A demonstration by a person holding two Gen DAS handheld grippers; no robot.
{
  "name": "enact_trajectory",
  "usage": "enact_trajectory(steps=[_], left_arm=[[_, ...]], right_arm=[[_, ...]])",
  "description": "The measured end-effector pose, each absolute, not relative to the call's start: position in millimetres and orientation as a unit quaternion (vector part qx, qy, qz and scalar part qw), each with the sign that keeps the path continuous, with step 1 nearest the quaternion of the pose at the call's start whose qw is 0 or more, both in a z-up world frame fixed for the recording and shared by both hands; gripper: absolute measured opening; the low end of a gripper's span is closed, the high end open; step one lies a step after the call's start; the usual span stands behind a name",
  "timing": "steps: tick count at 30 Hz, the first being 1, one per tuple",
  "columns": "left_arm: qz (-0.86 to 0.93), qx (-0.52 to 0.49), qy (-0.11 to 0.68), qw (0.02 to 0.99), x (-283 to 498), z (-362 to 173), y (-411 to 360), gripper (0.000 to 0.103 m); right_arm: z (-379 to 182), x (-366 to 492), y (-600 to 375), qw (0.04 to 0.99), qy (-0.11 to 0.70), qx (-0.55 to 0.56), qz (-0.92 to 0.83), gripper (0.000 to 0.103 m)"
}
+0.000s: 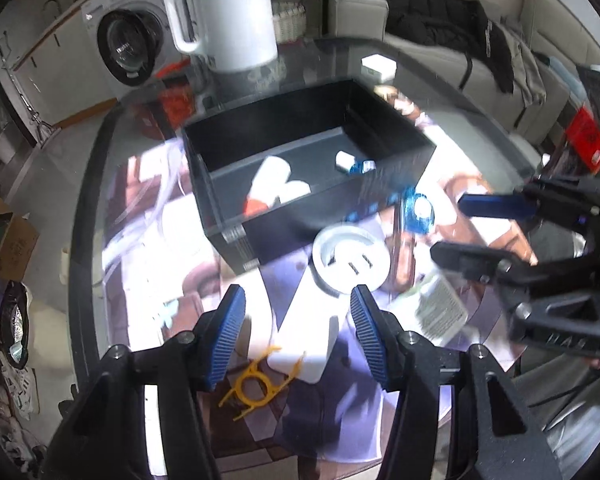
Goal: Organize rigid objects
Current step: 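Grasp the yellow clip with the left tool while the right tool grasps the blue tape dispenser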
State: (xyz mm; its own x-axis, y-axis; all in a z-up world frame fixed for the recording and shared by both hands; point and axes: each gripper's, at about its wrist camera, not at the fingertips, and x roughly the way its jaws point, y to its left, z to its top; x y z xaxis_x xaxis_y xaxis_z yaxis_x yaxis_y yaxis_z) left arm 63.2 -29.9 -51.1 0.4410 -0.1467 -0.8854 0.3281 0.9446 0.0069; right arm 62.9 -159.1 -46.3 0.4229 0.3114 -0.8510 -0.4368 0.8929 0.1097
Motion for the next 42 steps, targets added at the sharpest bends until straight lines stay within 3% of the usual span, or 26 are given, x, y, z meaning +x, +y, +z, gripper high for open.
enact_trajectory(steps=[12, 14, 18, 28, 32, 35, 37, 38, 42], left_arm=[[-0.143, 0.148, 0.537, 0.818, 49, -82, -16, 0.056], [-0.138, 0.146, 0.544, 0.814, 49, -86, -10, 0.057], [-0.134, 0.145, 0.543, 0.816, 49, -89, 0, 0.068], [-0.147, 0.147, 0.548, 0.81, 47, -92, 9, 0.069], [-0.152, 0.147, 0.55, 0.808, 46, -93, 7, 0.069], [-0.172, 0.127, 0.56, 0.801, 48, -93, 7, 0.055], [-0.186, 0.11, 0.568, 0.794, 48, -92, 5, 0.034], [-0.187, 0.107, 0.57, 0.793, 48, -92, 4, 0.028], [-0.177, 0.118, 0.566, 0.796, 50, -91, 0, 0.025]], right_arm=[[-78, 100, -200, 0.824, 0.537, 0.042, 0.176, 0.049], [-84, 108, -197, 0.822, 0.541, 0.044, 0.171, 0.049], [-93, 125, -191, 0.824, 0.545, 0.034, 0.151, 0.049], [-99, 131, -174, 0.826, 0.543, -0.001, 0.149, 0.049], [-97, 127, -174, 0.823, 0.546, -0.01, 0.155, 0.04], [-97, 121, -177, 0.82, 0.55, -0.019, 0.161, 0.038], [-97, 117, -177, 0.819, 0.55, -0.023, 0.164, 0.038], [-97, 116, -177, 0.818, 0.551, -0.024, 0.164, 0.038], [-96, 106, -181, 0.806, 0.564, -0.031, 0.177, 0.038]])
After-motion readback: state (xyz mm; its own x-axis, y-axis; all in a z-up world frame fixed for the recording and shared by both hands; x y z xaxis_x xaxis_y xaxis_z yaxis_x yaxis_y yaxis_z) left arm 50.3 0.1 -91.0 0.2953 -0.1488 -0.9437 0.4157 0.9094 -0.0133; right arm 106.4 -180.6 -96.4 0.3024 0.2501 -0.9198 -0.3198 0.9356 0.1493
